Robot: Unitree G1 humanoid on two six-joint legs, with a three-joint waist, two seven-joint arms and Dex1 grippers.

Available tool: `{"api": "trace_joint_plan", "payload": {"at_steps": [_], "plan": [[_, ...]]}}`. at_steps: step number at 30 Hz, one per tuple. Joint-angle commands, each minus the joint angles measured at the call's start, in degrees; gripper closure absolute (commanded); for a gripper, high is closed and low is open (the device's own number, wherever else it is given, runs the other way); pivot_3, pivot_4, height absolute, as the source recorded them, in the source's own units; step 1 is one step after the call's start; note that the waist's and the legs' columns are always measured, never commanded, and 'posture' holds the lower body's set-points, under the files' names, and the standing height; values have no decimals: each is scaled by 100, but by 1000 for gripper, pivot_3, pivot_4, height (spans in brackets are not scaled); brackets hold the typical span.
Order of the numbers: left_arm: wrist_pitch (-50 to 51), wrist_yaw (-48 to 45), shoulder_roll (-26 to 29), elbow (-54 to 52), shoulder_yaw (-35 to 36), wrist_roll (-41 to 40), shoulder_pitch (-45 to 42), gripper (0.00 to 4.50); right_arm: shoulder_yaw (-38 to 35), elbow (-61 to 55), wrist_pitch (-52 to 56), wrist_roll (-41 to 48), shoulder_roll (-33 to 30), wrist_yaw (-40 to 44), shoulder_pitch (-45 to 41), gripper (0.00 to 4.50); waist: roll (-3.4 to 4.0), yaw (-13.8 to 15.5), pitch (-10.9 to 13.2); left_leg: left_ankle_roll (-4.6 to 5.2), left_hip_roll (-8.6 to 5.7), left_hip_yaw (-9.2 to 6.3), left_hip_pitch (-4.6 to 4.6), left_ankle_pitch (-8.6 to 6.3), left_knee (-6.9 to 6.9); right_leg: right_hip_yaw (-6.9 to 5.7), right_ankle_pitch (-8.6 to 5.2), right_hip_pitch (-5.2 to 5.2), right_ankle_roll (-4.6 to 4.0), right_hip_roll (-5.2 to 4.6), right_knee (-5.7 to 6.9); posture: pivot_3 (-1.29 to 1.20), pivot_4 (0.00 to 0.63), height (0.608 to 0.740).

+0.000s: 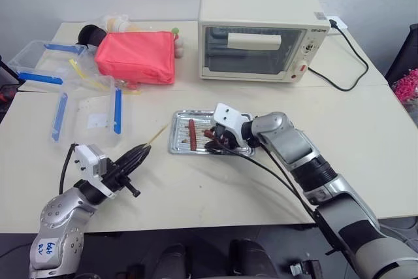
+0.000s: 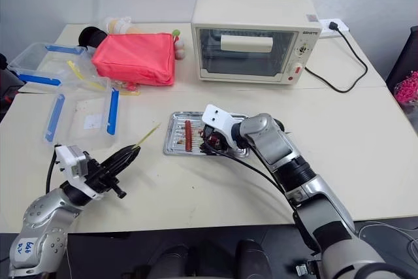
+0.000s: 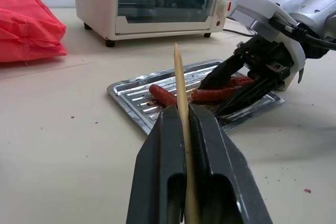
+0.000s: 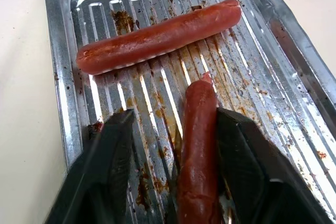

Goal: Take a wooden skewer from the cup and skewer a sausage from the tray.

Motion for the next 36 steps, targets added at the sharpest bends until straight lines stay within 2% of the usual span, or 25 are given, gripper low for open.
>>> {"api": "trace_joint_plan", "payload": {"at_steps": [1, 2, 15, 18, 21, 26, 36], "plan": [[-80, -36, 40, -12, 24, 45, -36, 4500, 0, -9, -134, -77, 35, 82, -117, 3420, 0, 0, 0, 0, 0, 0, 0, 0, 0, 0, 0, 0, 0, 0, 0, 0, 150, 740], [-86, -43, 39, 1, 28, 48, -39, 4500, -2, -14, -151, -86, 36, 107, -115, 3708, 0, -1, 0, 0, 0, 0, 0, 0, 0, 0, 0, 0, 0, 0, 0, 0, 150, 740], [-135, -276, 131, 145, 31, 68, -120, 4500, -200, -234, -358, 34, -18, 456, -39, 3708, 0, -1, 0, 0, 0, 0, 0, 0, 0, -1, 0, -1, 0, 1, 0, 0, 150, 740], [-161, -642, 391, 215, 31, 100, -96, 4500, -361, -547, -554, 203, -226, 736, 10, 3708, 2, -1, 1, 0, 0, 0, 0, 0, -1, 0, 0, -2, 0, 0, -1, 0, 150, 740], [-216, -1156, 791, 259, -46, 178, -111, 4500, -655, -1268, -733, 753, -454, 1265, 122, 3708, 3, 9, 2, 0, -1, 1, -2, 0, -1, -1, 0, -3, 0, 0, -2, 0, 150, 740], [-346, -1797, 1236, 265, -287, 316, -160, 4500, -712, -2049, -969, 1242, -902, 2027, 347, 3708, 4, 11, 3, -2, 0, 0, -1, -3, -6, -3, 0, -2, 0, -1, -8, 0, 150, 740], [-86, -2006, 1304, -47, -595, 125, -419, 4500, -414, -2169, -1045, 1116, -1239, 2353, 449, 3708, 6, 5, 4, -2, 1, 0, 0, -2, -6, 0, 0, -3, 0, -4, -5, 0, 150, 740]]}}
